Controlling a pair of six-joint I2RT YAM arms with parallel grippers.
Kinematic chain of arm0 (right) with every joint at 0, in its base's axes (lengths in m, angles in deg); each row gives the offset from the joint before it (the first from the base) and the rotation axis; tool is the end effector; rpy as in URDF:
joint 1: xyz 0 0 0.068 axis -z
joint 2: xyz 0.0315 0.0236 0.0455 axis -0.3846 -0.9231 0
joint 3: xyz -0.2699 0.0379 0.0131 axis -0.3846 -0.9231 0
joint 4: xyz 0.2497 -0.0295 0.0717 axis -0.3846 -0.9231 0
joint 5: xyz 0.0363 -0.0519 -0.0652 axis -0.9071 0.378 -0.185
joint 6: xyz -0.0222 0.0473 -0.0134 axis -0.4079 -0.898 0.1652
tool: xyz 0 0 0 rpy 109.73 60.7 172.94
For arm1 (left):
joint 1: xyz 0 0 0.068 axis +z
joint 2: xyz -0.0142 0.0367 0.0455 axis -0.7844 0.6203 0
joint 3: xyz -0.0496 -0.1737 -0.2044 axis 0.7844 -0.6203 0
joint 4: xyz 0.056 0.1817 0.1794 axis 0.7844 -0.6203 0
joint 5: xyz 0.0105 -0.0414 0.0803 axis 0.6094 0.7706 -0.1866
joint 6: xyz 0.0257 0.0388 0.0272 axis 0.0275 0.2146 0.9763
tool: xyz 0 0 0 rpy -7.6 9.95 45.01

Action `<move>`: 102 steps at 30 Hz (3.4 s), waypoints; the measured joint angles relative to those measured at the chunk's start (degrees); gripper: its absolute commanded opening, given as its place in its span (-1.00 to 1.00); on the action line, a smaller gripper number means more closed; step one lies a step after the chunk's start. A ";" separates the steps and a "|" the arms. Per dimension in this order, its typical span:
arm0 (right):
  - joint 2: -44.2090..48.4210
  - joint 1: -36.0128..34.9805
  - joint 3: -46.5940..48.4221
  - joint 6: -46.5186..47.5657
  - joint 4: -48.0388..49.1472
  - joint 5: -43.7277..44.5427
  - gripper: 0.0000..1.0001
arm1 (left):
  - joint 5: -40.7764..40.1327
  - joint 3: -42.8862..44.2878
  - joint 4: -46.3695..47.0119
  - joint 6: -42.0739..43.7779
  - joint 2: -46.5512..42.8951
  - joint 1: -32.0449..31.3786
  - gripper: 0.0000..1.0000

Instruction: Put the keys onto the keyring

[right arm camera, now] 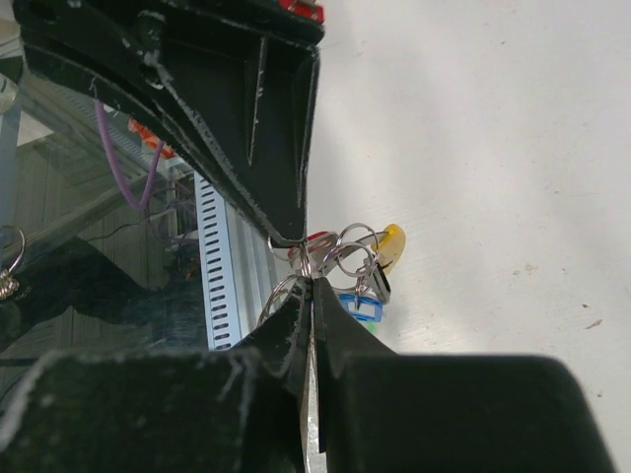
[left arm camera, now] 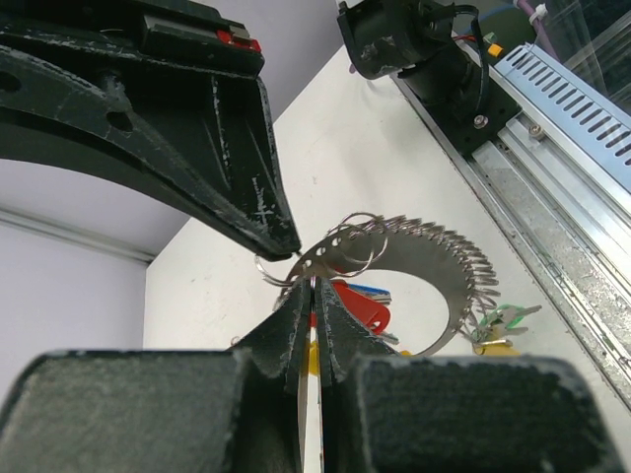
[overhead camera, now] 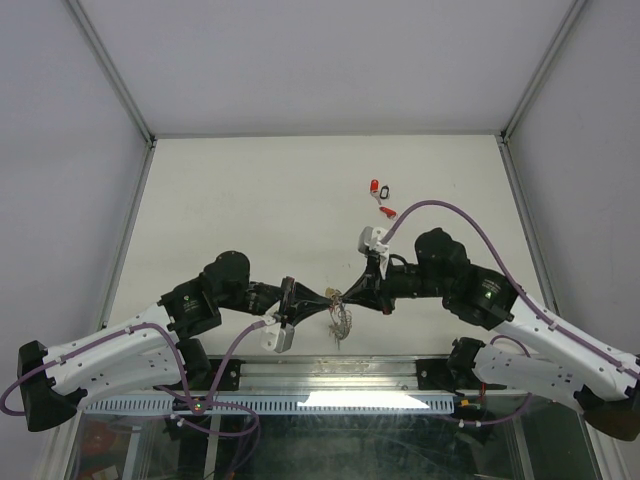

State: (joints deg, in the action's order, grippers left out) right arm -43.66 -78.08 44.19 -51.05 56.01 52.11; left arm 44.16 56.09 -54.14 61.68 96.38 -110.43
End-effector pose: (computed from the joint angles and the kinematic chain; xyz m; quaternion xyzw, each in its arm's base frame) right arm 0.0863 0.1549 0.3381 -0.4969 0.6510 0.4285 0.3817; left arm 0.0773 -0.1697 0.2977 0.7371 0.2455 -0.2753 0.5663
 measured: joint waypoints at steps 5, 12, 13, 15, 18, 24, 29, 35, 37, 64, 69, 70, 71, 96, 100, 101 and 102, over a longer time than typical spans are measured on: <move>2.80 0.26 -2.56 -2.01 3.52 3.10 -1.00 | -0.28 0.00 0.74 -0.81 0.00 -0.02 -1.00; 5.46 0.26 -5.46 -4.31 7.80 5.46 -1.00 | -1.99 -0.09 4.09 -3.04 -0.55 -0.02 -1.00; 5.53 0.26 -5.46 -4.31 8.09 5.44 -1.00 | -2.60 -0.17 4.63 -3.39 -0.76 -0.02 -1.00; 5.57 0.26 -5.44 -4.15 8.33 5.35 -1.00 | -3.63 -0.37 5.77 -4.20 -1.16 -0.02 -1.00; 5.01 0.26 -4.96 -3.30 7.30 5.20 -1.00 | -6.05 -1.22 8.26 -5.66 -1.99 -0.02 -1.00; 1.27 0.26 0.57 -2.93 1.57 5.90 -1.00 | -11.91 -4.13 13.53 -9.51 -3.93 -0.02 -1.00; -0.07 0.31 2.19 -2.82 0.72 5.90 -1.00 | -15.85 -5.97 17.00 -12.31 -4.55 -0.02 -1.00; -4.79 6.19 2.93 -1.90 -1.38 -0.28 -1.00 | -18.10 -8.22 18.75 -13.25 -5.64 0.00 -1.00; -5.66 9.42 2.84 -1.95 -1.55 -3.78 -1.00 | -18.69 -9.75 19.54 -13.90 -6.64 0.00 -1.00; -9.33 18.43 -3.74 -2.05 6.58 -33.94 -1.00 | -10.49 -16.41 28.41 -9.84 -2.67 0.74 -1.00; -9.14 18.43 -3.74 -0.81 6.47 -32.57 -1.00 | -9.20 -15.32 28.37 -9.01 -1.73 0.74 -1.00; -8.98 18.43 -3.74 -0.46 6.40 -32.24 -1.00 | -9.09 -15.19 28.37 -8.98 -1.73 0.74 -1.00; -8.83 18.43 -3.74 -0.15 6.32 -32.04 -1.00 | -9.05 -14.99 28.35 -8.96 -1.73 0.74 -1.00; -9.94 18.43 -3.74 0.85 5.35 -31.47 -1.00 | -6.71 -12.72 26.97 -6.12 0.31 0.74 -1.00; -9.94 18.43 -3.74 0.81 5.42 -31.85 -1.00 | -6.12 -12.61 26.45 -5.88 0.55 0.74 -1.00; -9.94 18.43 -3.74 0.79 5.46 -31.91 -1.00 | -6.12 -12.57 26.05 -5.75 0.57 0.74 -1.00; -9.94 18.43 -3.74 0.74 5.49 -32.06 -1.00 | -6.10 -12.50 25.75 -5.64 0.61 0.74 -1.00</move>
State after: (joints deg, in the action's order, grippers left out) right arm -53.60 -59.66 40.46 -50.30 61.50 20.05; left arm 38.07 43.59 -28.39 56.04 96.99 -109.68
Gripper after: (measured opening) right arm 0.005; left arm 0.003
